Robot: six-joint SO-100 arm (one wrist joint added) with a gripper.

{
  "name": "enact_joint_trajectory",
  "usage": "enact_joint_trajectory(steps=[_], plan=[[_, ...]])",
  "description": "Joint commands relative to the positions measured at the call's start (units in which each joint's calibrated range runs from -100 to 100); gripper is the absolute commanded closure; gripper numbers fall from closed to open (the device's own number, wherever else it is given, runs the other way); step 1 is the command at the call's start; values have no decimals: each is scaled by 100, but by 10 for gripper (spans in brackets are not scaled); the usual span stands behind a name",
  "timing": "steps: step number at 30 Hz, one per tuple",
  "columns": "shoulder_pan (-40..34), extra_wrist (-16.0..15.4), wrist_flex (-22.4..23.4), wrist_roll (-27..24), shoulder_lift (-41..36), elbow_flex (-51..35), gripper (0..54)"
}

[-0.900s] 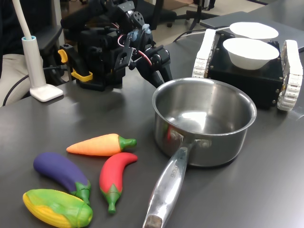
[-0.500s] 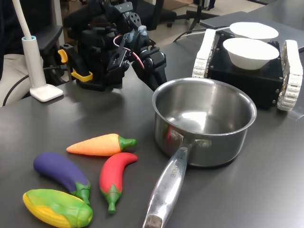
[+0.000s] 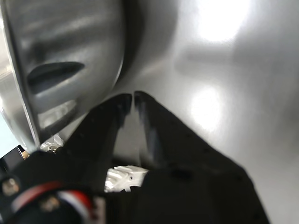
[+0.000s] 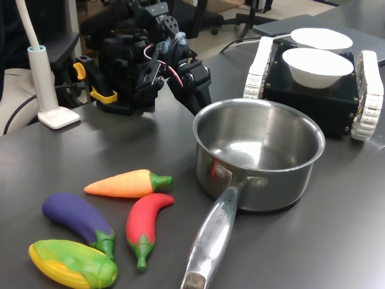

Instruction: Pick up the carrot and place them in the pan

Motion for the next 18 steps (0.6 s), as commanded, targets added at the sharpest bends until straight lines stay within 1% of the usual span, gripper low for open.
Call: enact_joint_trajectory(steps=[1, 3, 10, 18], plan=[[223, 62, 18, -147, -83, -119, 535], [372, 62, 18, -234, -83, -119, 535], [418, 62, 35, -293, -83, -128, 535], [372, 71, 44, -234, -92, -146, 535]])
